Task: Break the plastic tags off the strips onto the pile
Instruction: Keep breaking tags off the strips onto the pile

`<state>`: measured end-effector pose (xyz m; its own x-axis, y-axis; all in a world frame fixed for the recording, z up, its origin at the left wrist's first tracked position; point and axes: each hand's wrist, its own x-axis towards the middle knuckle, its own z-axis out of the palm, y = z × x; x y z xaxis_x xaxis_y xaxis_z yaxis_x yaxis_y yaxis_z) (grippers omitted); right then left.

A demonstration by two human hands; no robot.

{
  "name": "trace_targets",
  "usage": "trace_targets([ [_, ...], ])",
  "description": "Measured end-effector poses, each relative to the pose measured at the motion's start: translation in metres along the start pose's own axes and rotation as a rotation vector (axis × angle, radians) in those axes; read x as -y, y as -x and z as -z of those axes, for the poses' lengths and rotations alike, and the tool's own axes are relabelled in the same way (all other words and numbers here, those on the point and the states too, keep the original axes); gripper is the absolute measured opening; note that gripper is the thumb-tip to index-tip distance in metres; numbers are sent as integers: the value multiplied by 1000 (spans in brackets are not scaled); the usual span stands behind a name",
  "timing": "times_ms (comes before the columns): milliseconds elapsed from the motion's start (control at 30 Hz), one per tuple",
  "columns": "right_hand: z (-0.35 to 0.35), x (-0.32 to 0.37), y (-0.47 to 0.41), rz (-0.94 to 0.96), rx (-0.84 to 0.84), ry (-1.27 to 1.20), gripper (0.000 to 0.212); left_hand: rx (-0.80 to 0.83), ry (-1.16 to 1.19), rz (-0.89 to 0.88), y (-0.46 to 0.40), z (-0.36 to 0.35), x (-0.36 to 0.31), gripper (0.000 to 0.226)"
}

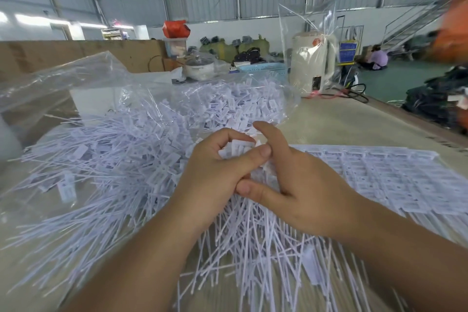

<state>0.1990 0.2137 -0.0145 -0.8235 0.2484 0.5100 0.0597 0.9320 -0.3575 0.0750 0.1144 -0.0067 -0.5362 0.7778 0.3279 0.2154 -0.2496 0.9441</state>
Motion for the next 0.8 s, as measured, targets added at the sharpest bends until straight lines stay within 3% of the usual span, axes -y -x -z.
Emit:
trace_targets([
  [167, -3, -2, 0, -1, 15, 0, 95, 86, -48, 57, 0, 2, 0, 24],
  [567, 0, -14, -2, -70, 102, -51, 88, -44, -176, -27, -2, 3, 2, 11],
  [733, 15, -27, -7, -114, 193, -187, 35, -96, -158, -17, -7, 8, 4, 8],
  [800, 14, -29, -7, -132, 201, -220, 32, -93, -162, 1, -8, 10, 6, 9],
])
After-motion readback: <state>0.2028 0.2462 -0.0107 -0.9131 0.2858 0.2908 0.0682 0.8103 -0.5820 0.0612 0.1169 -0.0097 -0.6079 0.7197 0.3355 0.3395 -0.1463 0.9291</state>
